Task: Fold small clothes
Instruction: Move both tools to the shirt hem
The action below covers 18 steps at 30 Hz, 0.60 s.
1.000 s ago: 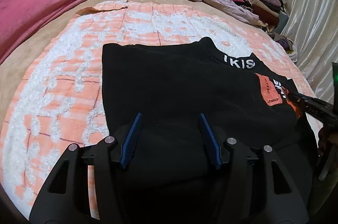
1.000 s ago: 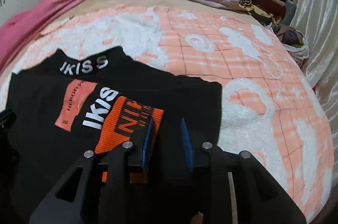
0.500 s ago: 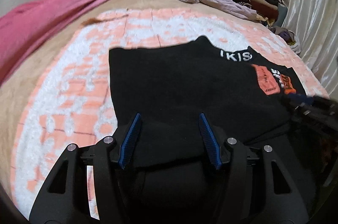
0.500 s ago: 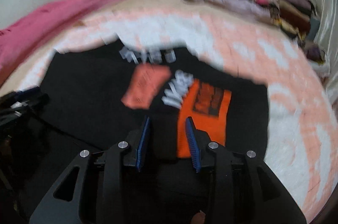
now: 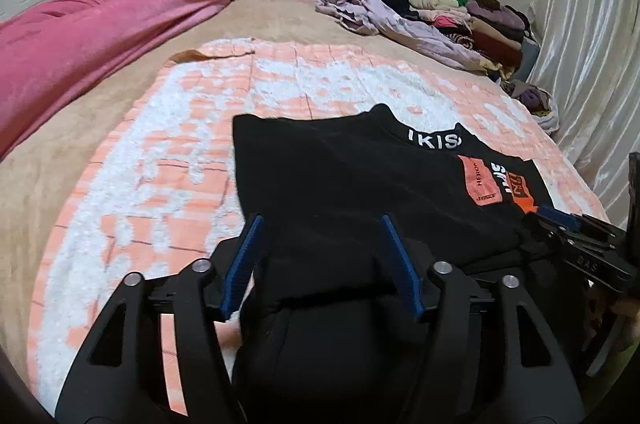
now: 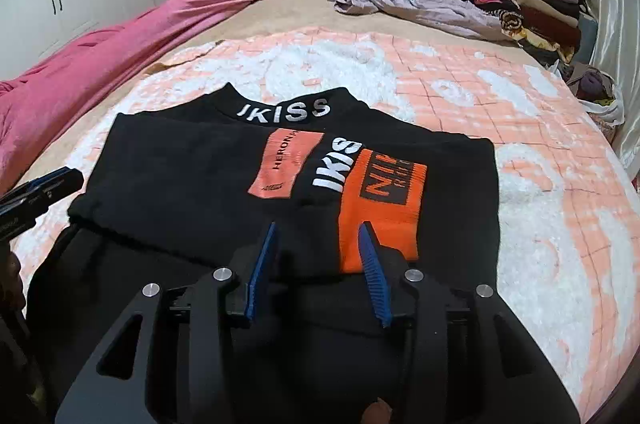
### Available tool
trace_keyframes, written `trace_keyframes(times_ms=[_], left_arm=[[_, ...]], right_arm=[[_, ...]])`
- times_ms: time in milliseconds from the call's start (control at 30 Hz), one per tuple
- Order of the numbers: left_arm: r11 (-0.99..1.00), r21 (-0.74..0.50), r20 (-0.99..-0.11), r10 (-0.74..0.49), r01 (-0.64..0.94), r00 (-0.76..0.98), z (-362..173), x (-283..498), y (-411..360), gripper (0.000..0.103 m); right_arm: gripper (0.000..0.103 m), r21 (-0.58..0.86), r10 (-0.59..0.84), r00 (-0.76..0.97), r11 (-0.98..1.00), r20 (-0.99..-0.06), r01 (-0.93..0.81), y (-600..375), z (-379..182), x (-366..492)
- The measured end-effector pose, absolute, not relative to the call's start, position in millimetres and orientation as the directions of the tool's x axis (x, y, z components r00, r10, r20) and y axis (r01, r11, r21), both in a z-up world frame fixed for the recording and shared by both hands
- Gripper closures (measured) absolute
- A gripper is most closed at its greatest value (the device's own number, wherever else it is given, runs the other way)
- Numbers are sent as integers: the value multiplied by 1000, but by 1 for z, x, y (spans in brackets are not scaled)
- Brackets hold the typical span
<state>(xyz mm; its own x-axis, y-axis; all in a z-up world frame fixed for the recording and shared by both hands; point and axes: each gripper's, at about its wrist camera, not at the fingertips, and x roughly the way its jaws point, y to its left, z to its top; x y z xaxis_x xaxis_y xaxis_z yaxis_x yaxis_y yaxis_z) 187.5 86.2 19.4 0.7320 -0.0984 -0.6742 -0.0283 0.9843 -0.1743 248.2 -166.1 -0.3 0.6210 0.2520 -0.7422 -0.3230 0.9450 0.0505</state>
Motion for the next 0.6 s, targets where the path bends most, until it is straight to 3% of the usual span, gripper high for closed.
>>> trace_keyframes(times_ms=[333, 533, 600], left_arm=[[991, -128, -651, -48, -47, 758, 34, 165, 87, 25], [990, -130, -652, -52, -44, 757, 34, 152, 85, 22], [990, -130, -649, -49, -48, 760, 35, 146, 87, 13]], right_arm=[[31, 64, 267, 654, 946, -708, -318, -181, 19, 212], [24, 67, 261, 668, 951, -697, -302, -193, 27, 195], [20, 64, 257, 672, 952, -695, -298, -195, 29, 190]])
